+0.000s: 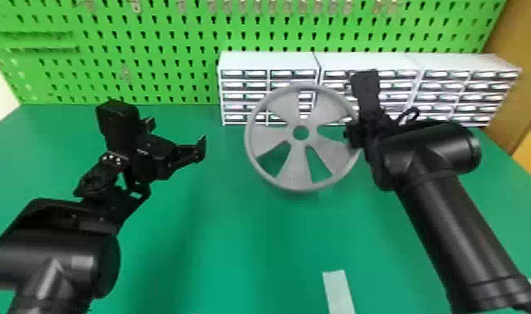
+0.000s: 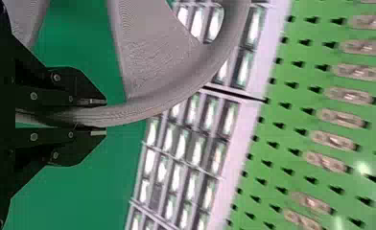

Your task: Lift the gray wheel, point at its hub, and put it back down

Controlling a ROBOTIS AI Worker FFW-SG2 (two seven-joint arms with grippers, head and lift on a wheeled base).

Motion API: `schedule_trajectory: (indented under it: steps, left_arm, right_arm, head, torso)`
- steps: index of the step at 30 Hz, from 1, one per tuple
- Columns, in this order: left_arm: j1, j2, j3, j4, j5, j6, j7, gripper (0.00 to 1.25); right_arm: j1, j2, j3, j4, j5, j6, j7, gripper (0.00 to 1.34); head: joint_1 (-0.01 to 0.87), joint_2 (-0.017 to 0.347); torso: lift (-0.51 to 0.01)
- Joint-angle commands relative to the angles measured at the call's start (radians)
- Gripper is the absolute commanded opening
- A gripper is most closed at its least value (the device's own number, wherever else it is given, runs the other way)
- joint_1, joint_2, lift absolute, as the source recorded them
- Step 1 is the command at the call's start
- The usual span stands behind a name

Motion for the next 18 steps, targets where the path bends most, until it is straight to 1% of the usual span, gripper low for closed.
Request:
schedule_trajectory:
  steps: [1,5,8,13,16,18]
  left_arm:
    - [0.028,0.0,0.004,-0.045,0.003,0.028,-0.008,1.25]
    - [0.045,0.0,0.004,-0.085,0.006,0.054,-0.033,1.25]
    - [0.052,0.0,0.002,-0.103,0.014,0.073,-0.046,1.25]
    - [0.069,0.005,-0.004,-0.131,0.021,0.086,-0.048,1.25]
    - [0.071,0.005,-0.004,-0.14,0.025,0.094,-0.048,1.25]
    - [0.071,0.005,-0.002,-0.143,0.025,0.097,-0.051,1.25]
  right_arm:
    - [0.007,-0.004,-0.008,-0.049,0.001,-0.047,-0.021,0.11]
    - [0.016,-0.006,-0.008,-0.084,0.001,-0.108,-0.048,0.11]
    - [0.021,-0.006,-0.008,-0.095,-0.001,-0.159,-0.059,0.11]
    - [0.033,-0.009,-0.008,-0.103,-0.013,-0.286,-0.07,0.11]
    - [0.039,-0.015,-0.006,-0.103,-0.016,-0.371,-0.073,0.11]
    - [0.045,-0.018,-0.003,-0.103,-0.016,-0.435,-0.087,0.11]
  head:
    - [0.692,0.048]
    - [0.692,0.048]
    - [0.692,0.048]
    - [0.692,0.048]
    - [0.692,0.048]
    - [0.692,0.048]
  torso:
    - [-0.088]
    - [-0.088]
    - [-0.088]
    - [-0.088]
    - [-0.088]
    - [-0.088]
